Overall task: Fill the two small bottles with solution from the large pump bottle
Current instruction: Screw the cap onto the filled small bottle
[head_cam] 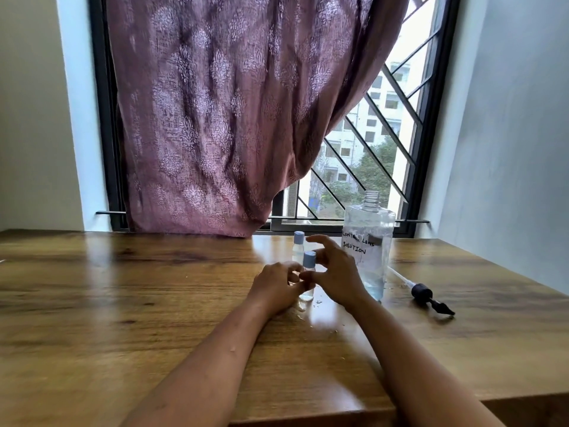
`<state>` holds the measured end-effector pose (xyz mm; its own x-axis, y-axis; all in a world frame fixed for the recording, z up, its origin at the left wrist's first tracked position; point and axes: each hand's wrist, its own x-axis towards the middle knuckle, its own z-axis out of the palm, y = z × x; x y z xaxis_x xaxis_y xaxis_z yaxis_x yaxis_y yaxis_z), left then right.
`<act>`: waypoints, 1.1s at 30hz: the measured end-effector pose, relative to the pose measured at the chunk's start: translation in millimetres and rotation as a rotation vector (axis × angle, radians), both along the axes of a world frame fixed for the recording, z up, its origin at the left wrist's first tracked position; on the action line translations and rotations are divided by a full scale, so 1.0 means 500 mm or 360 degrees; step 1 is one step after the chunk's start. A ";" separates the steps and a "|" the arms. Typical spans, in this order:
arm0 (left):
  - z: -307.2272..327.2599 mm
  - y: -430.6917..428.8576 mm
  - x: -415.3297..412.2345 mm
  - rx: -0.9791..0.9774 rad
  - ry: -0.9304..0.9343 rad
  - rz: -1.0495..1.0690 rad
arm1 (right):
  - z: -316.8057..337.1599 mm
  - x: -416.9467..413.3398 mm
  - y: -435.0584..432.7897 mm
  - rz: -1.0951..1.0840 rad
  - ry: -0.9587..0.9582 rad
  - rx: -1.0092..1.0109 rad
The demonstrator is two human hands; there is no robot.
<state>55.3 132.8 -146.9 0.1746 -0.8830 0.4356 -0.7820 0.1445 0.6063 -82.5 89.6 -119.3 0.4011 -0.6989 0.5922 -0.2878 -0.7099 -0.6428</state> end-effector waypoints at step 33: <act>0.035 0.035 0.021 -0.0542 0.0170 0.0300 | 0.058 0.031 0.012 -0.0195 -0.0371 -0.0224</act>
